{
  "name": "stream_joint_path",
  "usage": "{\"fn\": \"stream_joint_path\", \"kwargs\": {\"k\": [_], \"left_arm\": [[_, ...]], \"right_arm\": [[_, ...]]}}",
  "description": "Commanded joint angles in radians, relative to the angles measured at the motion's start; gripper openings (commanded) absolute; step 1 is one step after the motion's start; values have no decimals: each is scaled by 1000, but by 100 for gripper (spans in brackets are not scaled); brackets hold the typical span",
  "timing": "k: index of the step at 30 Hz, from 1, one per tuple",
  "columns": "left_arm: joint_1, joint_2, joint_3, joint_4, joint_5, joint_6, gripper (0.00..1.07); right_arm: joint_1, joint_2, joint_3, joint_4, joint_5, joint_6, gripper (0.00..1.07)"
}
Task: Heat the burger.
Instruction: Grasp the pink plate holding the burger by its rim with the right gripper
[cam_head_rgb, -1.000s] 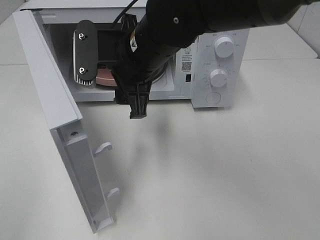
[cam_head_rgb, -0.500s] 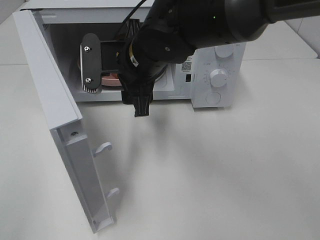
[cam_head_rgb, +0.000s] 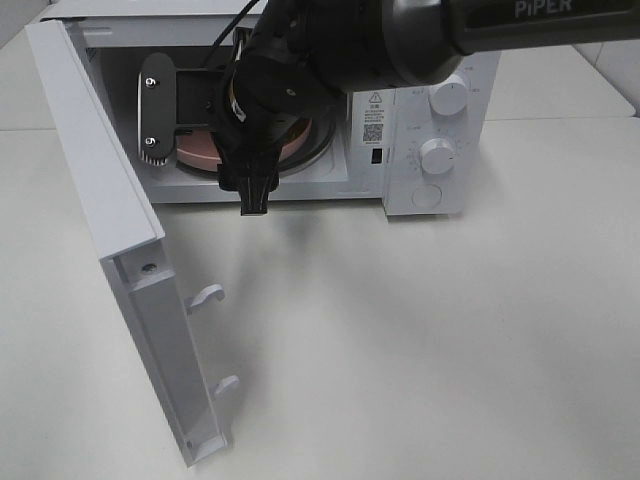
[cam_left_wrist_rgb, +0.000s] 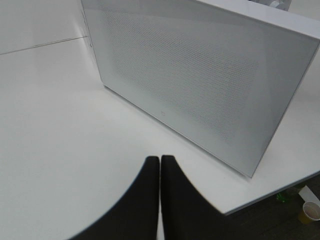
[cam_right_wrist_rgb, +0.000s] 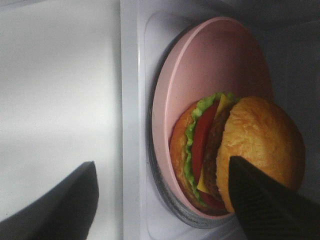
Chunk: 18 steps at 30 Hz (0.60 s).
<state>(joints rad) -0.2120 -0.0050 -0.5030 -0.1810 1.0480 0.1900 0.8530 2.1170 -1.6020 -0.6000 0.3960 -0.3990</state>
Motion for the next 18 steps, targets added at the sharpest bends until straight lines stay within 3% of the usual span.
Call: {"fn": "stream_joint_path", "kwargs": {"k": [1,18], "left_arm": [[0,-17,3,-9,-10,-4,0],[0,-17,3,-9,-10,-5,0]], "right_arm": [[4,24,-26,-9,5,10,68],[-19,114,-75,-6,-44,19,68]]}}
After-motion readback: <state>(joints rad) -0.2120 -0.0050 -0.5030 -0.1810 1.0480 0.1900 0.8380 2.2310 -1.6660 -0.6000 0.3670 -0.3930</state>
